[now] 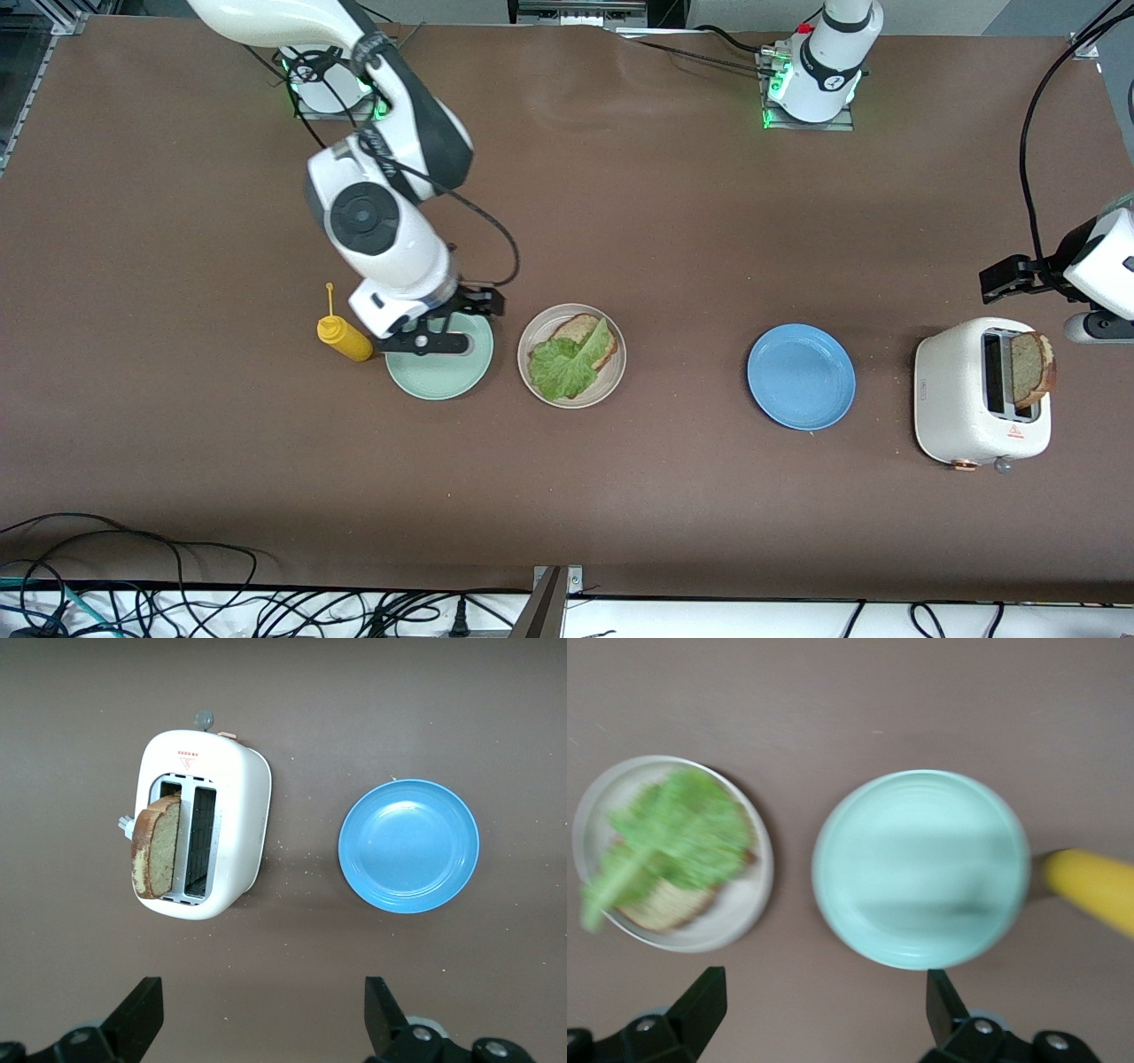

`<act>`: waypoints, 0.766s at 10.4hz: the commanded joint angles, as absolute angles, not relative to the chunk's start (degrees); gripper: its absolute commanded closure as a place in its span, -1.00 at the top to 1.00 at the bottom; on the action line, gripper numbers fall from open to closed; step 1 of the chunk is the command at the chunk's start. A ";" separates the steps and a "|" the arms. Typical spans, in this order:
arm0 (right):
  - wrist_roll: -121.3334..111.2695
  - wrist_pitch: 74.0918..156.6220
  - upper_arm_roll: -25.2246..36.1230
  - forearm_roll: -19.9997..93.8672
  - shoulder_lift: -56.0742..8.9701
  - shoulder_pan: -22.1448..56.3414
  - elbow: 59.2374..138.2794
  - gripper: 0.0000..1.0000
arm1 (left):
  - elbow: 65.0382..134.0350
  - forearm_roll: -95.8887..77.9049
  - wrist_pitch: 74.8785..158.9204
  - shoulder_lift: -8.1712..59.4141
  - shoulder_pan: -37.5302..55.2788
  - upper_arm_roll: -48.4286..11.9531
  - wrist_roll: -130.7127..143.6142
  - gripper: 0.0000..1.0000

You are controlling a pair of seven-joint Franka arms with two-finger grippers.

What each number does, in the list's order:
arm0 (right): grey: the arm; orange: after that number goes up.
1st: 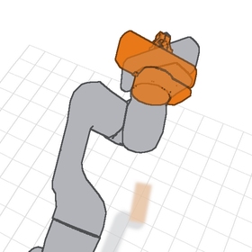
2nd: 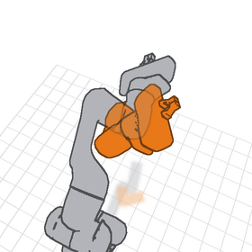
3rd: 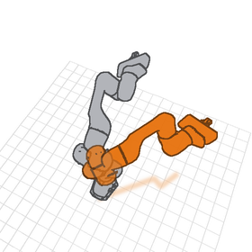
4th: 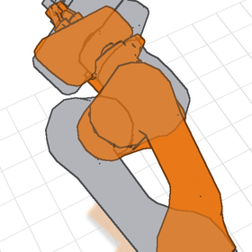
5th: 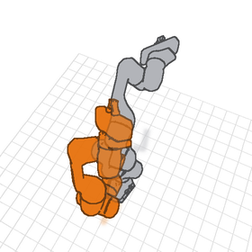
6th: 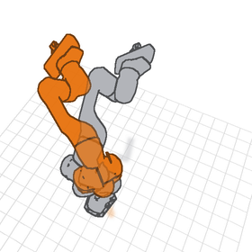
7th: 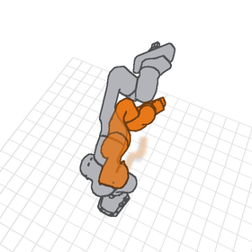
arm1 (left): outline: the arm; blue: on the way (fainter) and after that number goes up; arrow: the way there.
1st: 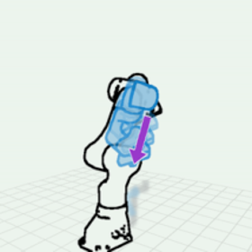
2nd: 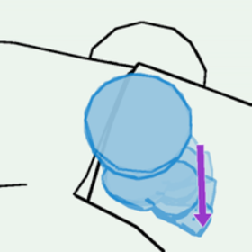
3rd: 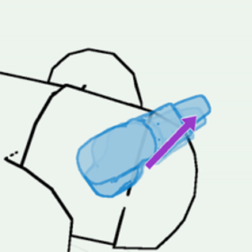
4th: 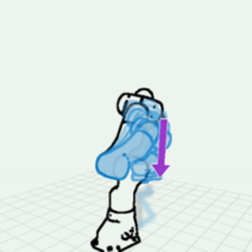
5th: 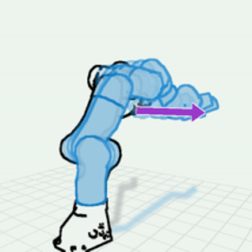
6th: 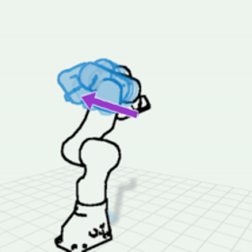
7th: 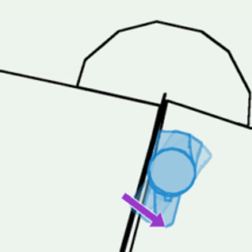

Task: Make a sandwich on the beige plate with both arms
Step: 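Move the right gripper back toward the yellow mustard bottle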

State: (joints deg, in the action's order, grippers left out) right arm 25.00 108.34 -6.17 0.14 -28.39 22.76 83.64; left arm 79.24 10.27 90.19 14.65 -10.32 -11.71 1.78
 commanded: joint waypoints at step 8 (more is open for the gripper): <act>-28.25 90.61 16.59 1.49 -19.95 22.68 86.39 1.00 | 79.45 0.55 90.44 14.59 -12.74 -12.30 3.68 1.00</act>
